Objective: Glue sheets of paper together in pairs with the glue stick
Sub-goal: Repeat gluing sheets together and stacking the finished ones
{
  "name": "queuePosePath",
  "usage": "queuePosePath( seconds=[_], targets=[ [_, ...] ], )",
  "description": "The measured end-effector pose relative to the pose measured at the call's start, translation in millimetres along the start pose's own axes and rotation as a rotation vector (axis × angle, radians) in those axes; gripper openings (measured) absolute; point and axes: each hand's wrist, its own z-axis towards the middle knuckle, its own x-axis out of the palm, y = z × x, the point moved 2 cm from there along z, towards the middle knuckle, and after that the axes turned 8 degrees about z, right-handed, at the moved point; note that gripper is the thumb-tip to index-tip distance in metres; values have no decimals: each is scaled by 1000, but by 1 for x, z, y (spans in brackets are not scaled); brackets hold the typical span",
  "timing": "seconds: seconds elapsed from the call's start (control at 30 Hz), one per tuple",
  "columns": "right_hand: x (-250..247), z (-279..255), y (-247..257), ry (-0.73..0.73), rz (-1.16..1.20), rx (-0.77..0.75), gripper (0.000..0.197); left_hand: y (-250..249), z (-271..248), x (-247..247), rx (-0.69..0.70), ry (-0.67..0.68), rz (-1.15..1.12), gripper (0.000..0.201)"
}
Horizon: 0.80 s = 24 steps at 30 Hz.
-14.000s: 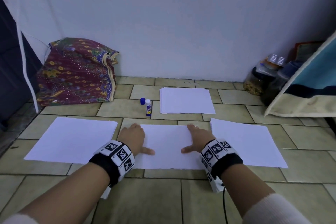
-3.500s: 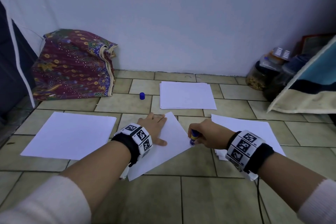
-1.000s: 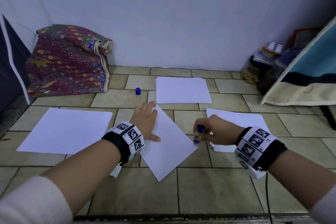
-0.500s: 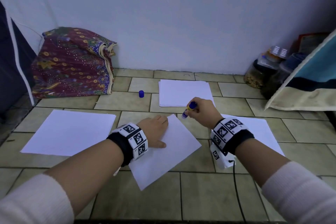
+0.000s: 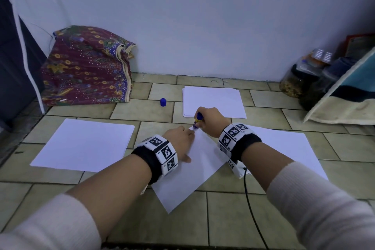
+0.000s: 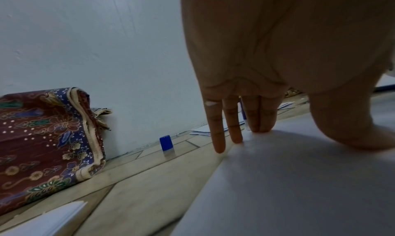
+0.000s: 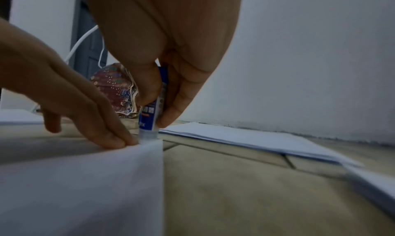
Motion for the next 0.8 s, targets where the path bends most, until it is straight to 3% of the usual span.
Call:
queuePosePath(
  seconds=[0.27, 0.47, 0.8],
  targets=[
    [-9, -11, -1, 108, -157, -44, 25, 2, -1, 4, -1, -23, -40, 78],
    [-12, -41, -18, 156, -166, -107, 14, 2, 1, 5, -9, -22, -24, 80],
    [-24, -83, -41, 233, -226, -144, 16, 5, -3, 5, 82, -1, 14, 71]
  ],
)
